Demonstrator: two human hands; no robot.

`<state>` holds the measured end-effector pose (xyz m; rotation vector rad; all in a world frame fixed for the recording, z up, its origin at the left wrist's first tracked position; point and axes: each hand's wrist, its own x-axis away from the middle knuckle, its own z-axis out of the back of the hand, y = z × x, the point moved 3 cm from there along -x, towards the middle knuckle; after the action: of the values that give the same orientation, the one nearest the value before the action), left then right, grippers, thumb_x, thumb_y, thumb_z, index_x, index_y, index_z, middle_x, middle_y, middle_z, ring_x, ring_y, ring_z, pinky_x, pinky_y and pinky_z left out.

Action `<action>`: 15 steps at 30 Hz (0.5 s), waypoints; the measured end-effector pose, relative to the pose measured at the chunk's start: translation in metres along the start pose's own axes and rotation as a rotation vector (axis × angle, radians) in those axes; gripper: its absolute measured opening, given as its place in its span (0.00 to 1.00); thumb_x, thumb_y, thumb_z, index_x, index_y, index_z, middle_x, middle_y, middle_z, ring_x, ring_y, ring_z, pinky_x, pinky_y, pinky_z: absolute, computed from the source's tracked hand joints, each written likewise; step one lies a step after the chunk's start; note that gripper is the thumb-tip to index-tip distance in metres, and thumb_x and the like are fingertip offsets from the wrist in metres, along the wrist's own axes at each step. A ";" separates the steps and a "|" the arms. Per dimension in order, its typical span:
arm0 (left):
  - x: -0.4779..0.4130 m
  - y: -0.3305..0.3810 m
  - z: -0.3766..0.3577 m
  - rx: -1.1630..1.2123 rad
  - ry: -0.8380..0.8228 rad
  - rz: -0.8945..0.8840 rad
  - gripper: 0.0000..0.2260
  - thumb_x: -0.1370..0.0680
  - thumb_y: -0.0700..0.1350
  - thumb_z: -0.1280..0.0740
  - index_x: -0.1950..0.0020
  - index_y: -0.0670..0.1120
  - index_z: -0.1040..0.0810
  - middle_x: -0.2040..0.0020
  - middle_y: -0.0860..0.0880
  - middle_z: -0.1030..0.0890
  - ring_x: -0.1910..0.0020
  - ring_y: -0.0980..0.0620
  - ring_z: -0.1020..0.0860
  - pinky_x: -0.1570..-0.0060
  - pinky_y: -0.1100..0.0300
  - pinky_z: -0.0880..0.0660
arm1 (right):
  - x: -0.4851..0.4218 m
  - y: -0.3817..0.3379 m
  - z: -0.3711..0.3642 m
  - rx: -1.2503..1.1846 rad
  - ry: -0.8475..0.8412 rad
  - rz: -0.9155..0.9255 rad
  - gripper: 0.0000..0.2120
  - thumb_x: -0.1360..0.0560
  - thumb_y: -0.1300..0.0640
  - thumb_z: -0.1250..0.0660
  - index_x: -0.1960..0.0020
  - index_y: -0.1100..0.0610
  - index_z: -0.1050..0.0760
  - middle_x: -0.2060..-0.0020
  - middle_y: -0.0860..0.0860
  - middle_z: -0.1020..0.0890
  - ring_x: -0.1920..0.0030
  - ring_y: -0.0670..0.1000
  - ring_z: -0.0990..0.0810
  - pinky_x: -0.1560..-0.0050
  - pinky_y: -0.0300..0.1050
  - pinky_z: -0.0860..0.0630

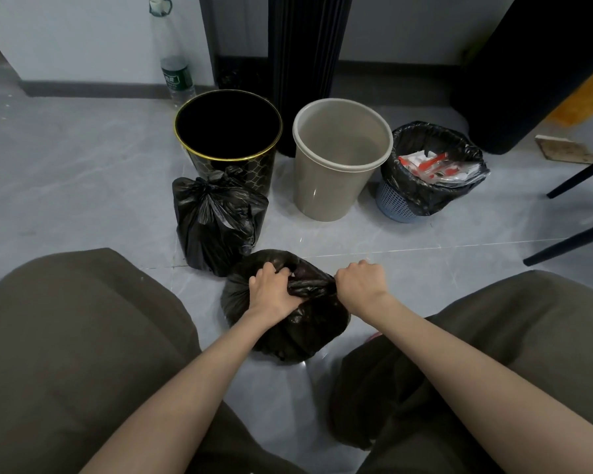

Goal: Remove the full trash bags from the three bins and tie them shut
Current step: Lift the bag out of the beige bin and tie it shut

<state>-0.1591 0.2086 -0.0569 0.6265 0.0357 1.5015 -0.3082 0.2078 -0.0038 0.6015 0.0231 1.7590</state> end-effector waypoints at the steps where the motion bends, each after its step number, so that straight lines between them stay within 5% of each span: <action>1: 0.000 -0.001 0.000 0.001 -0.002 0.003 0.24 0.30 0.60 0.32 0.38 0.49 0.27 0.41 0.45 0.31 0.40 0.43 0.30 0.38 0.52 0.37 | -0.001 0.001 -0.002 -0.052 -0.045 -0.012 0.13 0.22 0.61 0.45 0.42 0.56 0.24 0.44 0.54 0.20 0.42 0.56 0.23 0.56 0.43 0.33; 4: -0.001 -0.004 0.002 0.002 0.005 0.013 0.24 0.29 0.57 0.31 0.37 0.48 0.27 0.41 0.45 0.31 0.40 0.43 0.30 0.39 0.52 0.36 | -0.006 0.008 -0.012 -0.470 -0.234 -0.107 0.17 0.20 0.55 0.49 0.45 0.60 0.23 0.54 0.55 0.17 0.54 0.56 0.19 0.56 0.44 0.28; 7: -0.003 -0.009 0.002 0.064 -0.024 0.020 0.26 0.30 0.59 0.31 0.35 0.50 0.28 0.41 0.45 0.31 0.39 0.44 0.31 0.36 0.52 0.38 | -0.006 0.011 -0.020 -1.258 -0.414 -0.352 0.17 0.19 0.56 0.49 0.57 0.64 0.26 0.74 0.54 0.19 0.72 0.53 0.23 0.65 0.41 0.23; 12: -0.001 -0.008 0.000 0.192 0.010 -0.068 0.33 0.29 0.58 0.30 0.26 0.57 0.38 0.39 0.46 0.35 0.35 0.45 0.37 0.34 0.53 0.42 | 0.003 0.010 -0.027 -2.043 -0.590 -0.654 0.13 0.17 0.57 0.48 0.43 0.64 0.30 0.64 0.58 0.15 0.62 0.52 0.19 0.69 0.39 0.19; 15: -0.001 -0.005 0.001 0.156 0.007 -0.141 0.32 0.29 0.57 0.30 0.27 0.60 0.38 0.44 0.49 0.37 0.37 0.47 0.37 0.36 0.56 0.42 | 0.004 0.010 -0.030 -2.091 -0.631 -0.671 0.16 0.17 0.55 0.48 0.34 0.62 0.34 0.62 0.57 0.15 0.59 0.53 0.19 0.70 0.40 0.19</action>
<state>-0.1543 0.2073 -0.0582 0.7285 0.2001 1.3726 -0.3296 0.2173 -0.0255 -0.4565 -1.5964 0.2213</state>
